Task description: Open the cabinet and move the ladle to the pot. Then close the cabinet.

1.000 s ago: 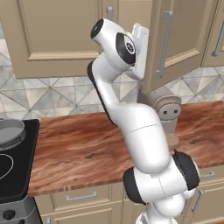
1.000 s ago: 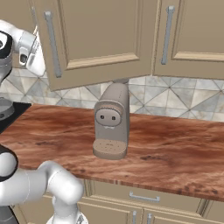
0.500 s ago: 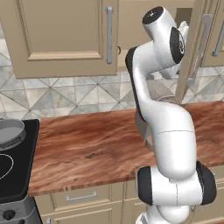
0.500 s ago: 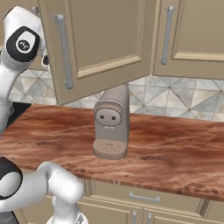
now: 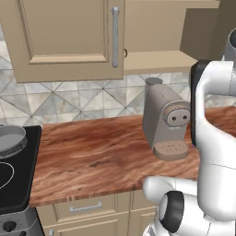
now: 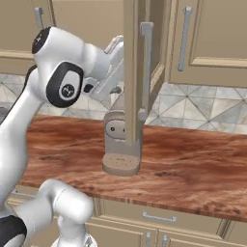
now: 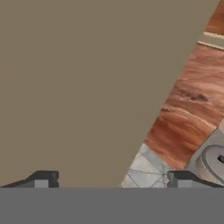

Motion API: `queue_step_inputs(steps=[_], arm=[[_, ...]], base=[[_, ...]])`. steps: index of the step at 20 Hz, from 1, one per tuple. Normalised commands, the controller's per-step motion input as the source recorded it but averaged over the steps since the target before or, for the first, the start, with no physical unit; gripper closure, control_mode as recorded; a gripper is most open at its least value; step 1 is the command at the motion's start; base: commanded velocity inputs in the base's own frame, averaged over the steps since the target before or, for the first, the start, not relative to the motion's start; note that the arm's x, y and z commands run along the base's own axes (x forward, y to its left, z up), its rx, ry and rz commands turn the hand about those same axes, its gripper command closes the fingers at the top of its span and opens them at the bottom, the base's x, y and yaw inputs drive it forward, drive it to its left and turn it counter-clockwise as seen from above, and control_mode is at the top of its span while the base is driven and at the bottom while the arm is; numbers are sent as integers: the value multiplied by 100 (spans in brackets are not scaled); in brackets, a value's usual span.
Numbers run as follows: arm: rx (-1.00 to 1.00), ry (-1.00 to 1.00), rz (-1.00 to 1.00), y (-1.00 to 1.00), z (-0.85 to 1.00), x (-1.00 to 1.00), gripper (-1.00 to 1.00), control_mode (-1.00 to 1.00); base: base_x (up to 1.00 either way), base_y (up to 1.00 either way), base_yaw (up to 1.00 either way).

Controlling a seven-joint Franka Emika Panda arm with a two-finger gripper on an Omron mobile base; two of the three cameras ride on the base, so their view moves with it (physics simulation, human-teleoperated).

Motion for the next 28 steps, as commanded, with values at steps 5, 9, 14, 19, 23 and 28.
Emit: queue_step_inputs(steps=[5,9,14,19,23,28], arm=[[7,-48,-11,-98,-30,14,-100,-100],[3,-39,-3,-77,-15,43,-100,-100],[3,-12,-4,-2,0,-19,-100,-100],[14,-2,-3,6,18,-97,-100,-100],[23,4,0,17,49,-81,-100,-100],[-1,2,7,69,55,-36,-100,-100]], base=[[0,0,0],[0,0,0],[0,0,0],[0,0,0],[0,0,0],[0,0,0]])
